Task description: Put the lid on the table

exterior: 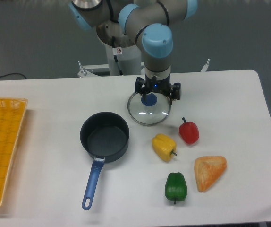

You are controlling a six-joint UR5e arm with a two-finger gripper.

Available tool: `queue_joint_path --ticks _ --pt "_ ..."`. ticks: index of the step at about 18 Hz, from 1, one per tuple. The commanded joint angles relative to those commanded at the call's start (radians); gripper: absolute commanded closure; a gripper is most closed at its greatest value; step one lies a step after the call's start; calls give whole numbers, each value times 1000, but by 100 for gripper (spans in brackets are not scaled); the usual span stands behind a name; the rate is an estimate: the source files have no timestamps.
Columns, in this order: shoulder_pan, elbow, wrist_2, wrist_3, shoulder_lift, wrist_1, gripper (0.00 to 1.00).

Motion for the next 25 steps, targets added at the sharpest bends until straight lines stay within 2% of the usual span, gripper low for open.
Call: queue_joint_path --ticks 3,6,9,11,16,21,25 --pt "-8 103 0 0 -26 -98 0" --pt "-12 181 2 49 -80 -129 0" --pt "-14 276 5 141 -132 -201 0" --pt "-17 318 6 173 -155 -235 0" --pt "-20 400 -3 173 -226 -267 0" --pt "-17 456 -86 176 -272 -263 0" --pt "-15 482 -81 176 -299 -259 0"
